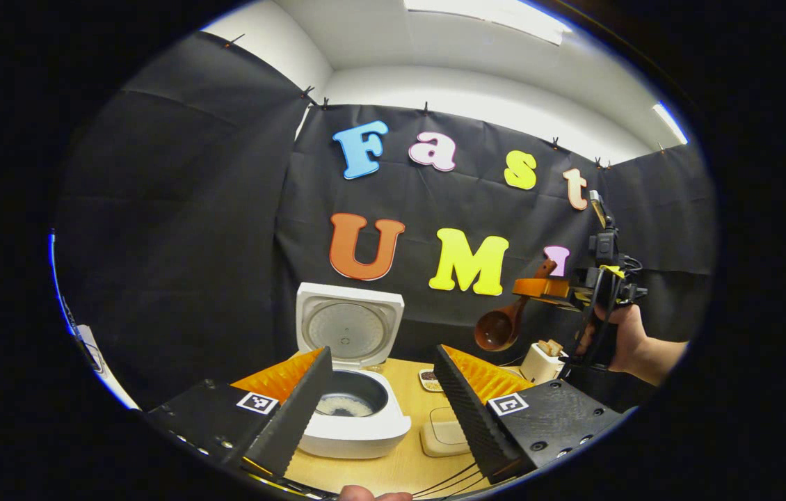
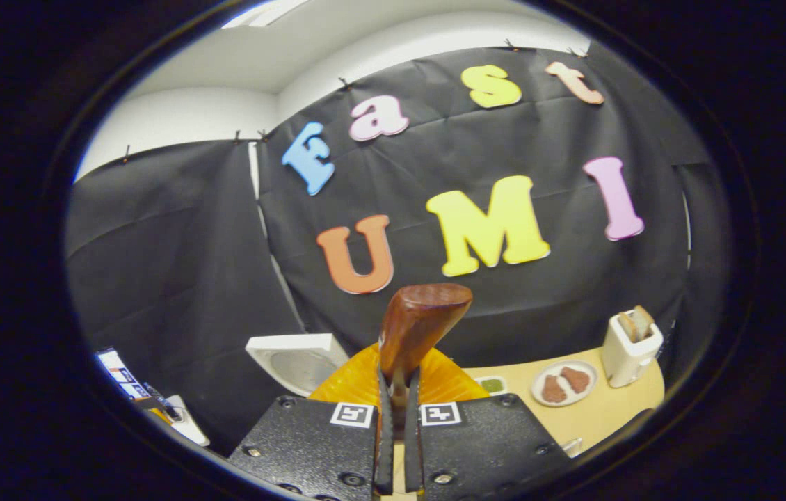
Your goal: Close the left gripper, press the button to open the rice cooker; take a wooden spoon from the chopstick holder with the right hand, scoop a spoonful of rice and pour it into the rice cooker, then put the wooden spoon back into the chopstick holder.
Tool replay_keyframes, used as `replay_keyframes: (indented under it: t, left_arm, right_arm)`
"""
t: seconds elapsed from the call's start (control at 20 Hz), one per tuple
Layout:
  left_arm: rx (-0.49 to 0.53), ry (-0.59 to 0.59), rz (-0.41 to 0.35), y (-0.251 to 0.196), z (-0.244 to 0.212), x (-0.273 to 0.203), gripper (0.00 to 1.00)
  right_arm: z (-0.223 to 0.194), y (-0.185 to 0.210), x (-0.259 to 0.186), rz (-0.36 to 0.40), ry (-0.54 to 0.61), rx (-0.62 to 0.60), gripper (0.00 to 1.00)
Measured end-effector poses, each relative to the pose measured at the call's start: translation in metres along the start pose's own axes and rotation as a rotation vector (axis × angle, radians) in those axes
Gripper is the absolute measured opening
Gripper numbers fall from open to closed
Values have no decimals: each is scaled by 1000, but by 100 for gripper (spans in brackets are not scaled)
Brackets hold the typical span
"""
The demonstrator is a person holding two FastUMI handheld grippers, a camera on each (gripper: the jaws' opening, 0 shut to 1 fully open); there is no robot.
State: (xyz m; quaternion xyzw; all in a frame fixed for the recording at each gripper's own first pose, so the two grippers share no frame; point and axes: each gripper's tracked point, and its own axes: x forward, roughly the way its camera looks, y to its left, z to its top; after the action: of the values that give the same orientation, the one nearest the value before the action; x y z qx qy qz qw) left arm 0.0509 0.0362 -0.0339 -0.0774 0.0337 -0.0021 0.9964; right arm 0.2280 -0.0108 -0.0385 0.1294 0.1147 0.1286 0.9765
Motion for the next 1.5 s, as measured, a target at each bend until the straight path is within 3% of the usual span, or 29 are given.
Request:
replay_keyframes:
  t: [0.35, 0.6, 0.75, 1.0, 1.25, 1.5]
  left_arm:
    - [39, 42, -38, -45, -31, 34, 94]
    - [24, 62, -34, -70, -34, 58, 94]
    - [24, 64, -20, -79, -29, 64, 94]
    - [47, 113, -6, -85, -37, 64, 94]
    - [52, 148, 50, -76, -40, 63, 94]
    - [61, 174, 60, -74, -41, 69, 94]
  right_arm:
    - [-2, -171, -71, -253, -4, 23, 11]
    - [-51, -237, -80, -327, 53, 94, 12]
    - [-102, -260, -72, -369, 115, 123, 11]
    - [-178, -274, -53, -377, 211, 136, 11]
    - [-225, -279, -40, -375, 244, 139, 11]
    - [-264, -284, -31, -380, 274, 135, 13]
